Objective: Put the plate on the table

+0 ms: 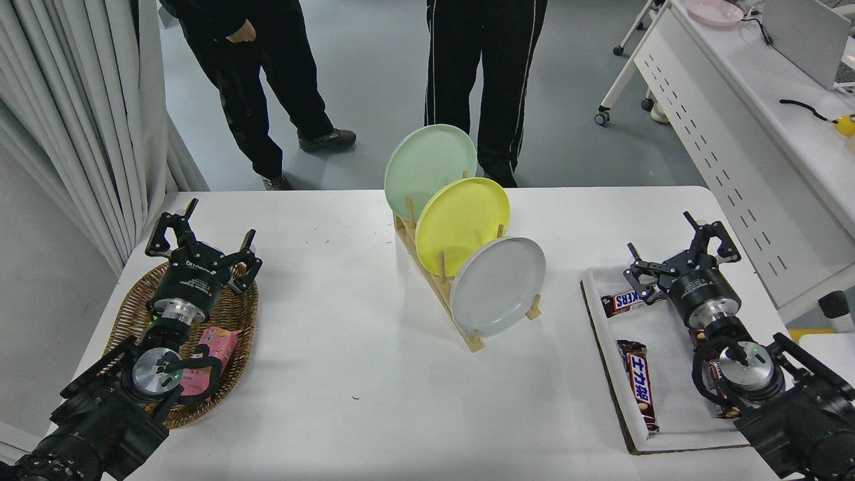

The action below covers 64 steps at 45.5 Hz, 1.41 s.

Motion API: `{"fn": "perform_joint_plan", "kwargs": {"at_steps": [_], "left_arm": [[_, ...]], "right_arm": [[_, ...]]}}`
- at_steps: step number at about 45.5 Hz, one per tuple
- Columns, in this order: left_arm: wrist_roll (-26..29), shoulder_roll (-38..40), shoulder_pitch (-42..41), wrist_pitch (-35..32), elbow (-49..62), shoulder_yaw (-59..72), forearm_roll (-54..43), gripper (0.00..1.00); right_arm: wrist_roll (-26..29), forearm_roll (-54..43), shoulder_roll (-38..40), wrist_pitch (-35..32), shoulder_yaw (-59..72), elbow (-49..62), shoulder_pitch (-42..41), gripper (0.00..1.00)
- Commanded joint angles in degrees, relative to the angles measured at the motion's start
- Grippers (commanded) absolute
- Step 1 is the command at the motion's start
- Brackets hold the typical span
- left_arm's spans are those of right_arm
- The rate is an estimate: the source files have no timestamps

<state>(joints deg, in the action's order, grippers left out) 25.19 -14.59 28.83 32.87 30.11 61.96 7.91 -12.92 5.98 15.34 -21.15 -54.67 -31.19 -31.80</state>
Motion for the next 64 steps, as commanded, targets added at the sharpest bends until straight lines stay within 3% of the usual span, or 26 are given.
{"fn": "perform_joint_plan", "kwargs": {"at_steps": [1,25,64], "left_arm": [[-0.1,0.0,0.0,0.0,0.0,0.0,0.1,1.00],[0.0,0.0,0.0,-0.1,0.0,0.0,0.0,1.00],[0.0,0.0,0.0,0.0,0.0,0.0,0.0,1.00]], "right_arm": [[0.0,0.0,0.0,0.1,0.0,0.1,-0.1,0.99],[0.0,0.0,0.0,0.5,-0.1,0.3,-0.4,0.99],[0.2,-0.2,1.3,7.7,0.8,-1.5,-2.8,0.99]]}}
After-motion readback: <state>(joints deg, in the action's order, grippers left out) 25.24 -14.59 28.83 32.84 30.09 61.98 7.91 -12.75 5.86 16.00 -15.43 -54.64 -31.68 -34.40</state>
